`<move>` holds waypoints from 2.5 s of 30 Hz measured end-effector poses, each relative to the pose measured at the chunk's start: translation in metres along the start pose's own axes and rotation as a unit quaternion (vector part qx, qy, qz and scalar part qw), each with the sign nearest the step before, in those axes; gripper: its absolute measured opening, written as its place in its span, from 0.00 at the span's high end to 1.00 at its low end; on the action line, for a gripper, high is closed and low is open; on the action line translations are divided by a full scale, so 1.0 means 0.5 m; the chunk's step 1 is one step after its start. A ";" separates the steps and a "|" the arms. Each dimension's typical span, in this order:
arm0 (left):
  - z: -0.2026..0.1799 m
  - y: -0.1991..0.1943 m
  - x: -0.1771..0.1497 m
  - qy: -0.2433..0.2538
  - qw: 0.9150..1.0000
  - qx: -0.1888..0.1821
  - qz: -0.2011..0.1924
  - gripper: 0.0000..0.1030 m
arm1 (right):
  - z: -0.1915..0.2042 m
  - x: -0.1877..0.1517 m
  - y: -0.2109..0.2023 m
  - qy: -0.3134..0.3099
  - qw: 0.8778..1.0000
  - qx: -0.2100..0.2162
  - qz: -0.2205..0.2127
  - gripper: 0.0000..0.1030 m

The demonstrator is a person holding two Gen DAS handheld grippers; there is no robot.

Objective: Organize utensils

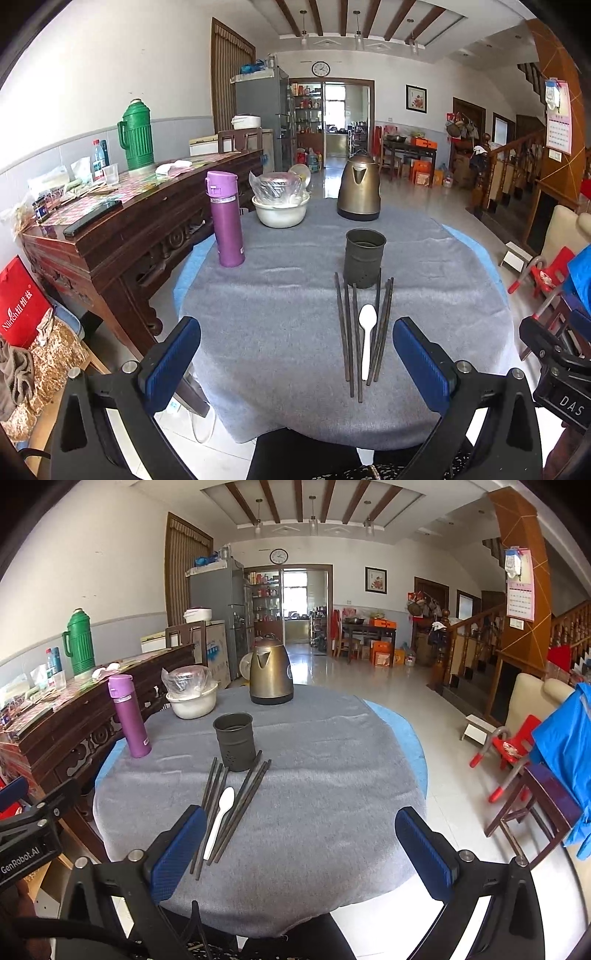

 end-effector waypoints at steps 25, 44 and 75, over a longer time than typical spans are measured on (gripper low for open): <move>-0.027 0.048 0.040 0.002 1.000 0.016 0.000 0.00 | -0.010 0.012 0.066 -0.002 1.000 0.011 0.021 0.00; -0.023 0.189 0.081 0.012 0.998 0.022 0.050 0.00 | 0.016 0.060 0.210 -0.004 0.996 0.020 0.083 0.00; -0.017 0.439 0.041 0.020 0.976 -0.087 0.200 0.15 | 0.088 0.045 0.515 0.077 0.951 0.187 0.232 0.62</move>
Point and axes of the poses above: each gripper's, at about its wrist camera, not at the fingertips, and y roughly the way its jaws point, z to its left, x to its top, the point moved 8 cm from there along y, roughly the way its jaws point, and after that the axes turned 4 degrees about z, right-handed, at the moved point
